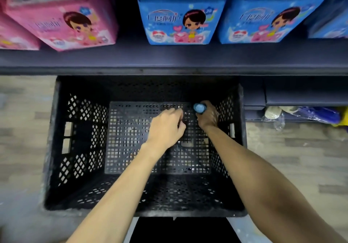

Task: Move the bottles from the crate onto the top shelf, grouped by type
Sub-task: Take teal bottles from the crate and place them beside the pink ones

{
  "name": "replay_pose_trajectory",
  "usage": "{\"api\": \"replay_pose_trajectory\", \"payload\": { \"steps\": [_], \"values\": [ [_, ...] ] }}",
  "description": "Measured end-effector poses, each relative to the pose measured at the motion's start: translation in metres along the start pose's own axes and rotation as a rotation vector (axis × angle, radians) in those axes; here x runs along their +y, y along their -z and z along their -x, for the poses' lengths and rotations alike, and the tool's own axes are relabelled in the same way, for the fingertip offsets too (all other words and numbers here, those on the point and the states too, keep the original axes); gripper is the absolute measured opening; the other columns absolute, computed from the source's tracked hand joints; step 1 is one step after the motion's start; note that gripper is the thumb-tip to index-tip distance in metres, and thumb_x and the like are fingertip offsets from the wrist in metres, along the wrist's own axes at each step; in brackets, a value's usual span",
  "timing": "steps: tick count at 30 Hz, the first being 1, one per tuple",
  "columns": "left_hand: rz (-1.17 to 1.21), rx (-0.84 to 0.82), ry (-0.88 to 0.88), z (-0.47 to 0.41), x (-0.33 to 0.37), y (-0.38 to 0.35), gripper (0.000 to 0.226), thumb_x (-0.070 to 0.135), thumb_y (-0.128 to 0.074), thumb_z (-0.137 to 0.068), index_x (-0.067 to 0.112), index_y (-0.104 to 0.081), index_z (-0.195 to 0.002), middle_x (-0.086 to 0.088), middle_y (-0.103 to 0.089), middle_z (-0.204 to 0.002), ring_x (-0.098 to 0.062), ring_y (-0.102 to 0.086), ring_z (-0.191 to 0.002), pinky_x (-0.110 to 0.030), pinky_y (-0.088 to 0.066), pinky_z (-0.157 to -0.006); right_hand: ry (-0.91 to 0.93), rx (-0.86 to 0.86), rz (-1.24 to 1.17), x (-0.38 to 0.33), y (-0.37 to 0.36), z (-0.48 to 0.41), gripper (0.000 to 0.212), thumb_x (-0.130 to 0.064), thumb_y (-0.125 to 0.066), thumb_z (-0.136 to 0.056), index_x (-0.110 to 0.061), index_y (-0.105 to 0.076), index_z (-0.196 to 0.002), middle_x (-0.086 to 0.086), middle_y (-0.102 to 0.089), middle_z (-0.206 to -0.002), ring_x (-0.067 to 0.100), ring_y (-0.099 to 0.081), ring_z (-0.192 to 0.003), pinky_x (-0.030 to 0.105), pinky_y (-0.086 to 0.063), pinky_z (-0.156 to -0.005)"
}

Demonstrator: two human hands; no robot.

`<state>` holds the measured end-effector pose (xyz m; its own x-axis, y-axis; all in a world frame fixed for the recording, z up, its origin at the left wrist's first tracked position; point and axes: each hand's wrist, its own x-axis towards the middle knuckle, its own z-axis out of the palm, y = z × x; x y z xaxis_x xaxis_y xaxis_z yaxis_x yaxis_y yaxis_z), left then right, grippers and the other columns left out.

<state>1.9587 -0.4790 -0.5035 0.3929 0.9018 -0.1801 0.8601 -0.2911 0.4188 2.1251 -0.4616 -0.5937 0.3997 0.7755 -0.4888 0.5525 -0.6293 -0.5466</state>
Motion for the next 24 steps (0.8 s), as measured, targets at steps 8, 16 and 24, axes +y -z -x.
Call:
{"api": "replay_pose_trajectory", "payload": {
  "steps": [8,16,24],
  "values": [
    [-0.032,-0.068,-0.004,0.019,-0.008,0.001,0.012,0.028,-0.05,-0.09,0.018,-0.053,-0.096,0.002,-0.056,-0.09,-0.022,-0.056,-0.086,-0.035,-0.046,-0.062,0.084,-0.052,0.037,0.002,-0.003,0.036,0.028,0.0,-0.063,-0.09,-0.012,-0.062,-0.115,0.007,-0.068,-0.112,0.02,-0.063,-0.101,0.024,-0.047,-0.084],
    [-0.059,-0.005,-0.036,0.013,-0.014,0.039,0.012,0.027,-0.052,-0.088,0.017,-0.054,-0.094,0.002,-0.057,-0.089,-0.023,-0.056,-0.088,-0.034,-0.043,-0.063,0.294,-0.06,0.084,-0.019,0.023,0.071,0.042,0.004,-0.066,-0.084,-0.014,-0.059,-0.121,0.008,-0.067,-0.115,0.024,-0.064,-0.103,0.024,-0.046,-0.086],
    [-0.163,0.089,-0.253,0.005,0.004,0.11,0.014,0.029,-0.05,-0.086,0.017,-0.052,-0.091,0.002,-0.056,-0.086,-0.022,-0.056,-0.087,-0.033,-0.04,-0.058,0.556,0.045,0.298,-0.08,0.105,0.122,0.04,-0.032,-0.066,-0.092,-0.013,-0.042,-0.118,0.01,-0.068,-0.102,0.035,-0.065,-0.091,0.042,-0.052,-0.072]
  ]
}}
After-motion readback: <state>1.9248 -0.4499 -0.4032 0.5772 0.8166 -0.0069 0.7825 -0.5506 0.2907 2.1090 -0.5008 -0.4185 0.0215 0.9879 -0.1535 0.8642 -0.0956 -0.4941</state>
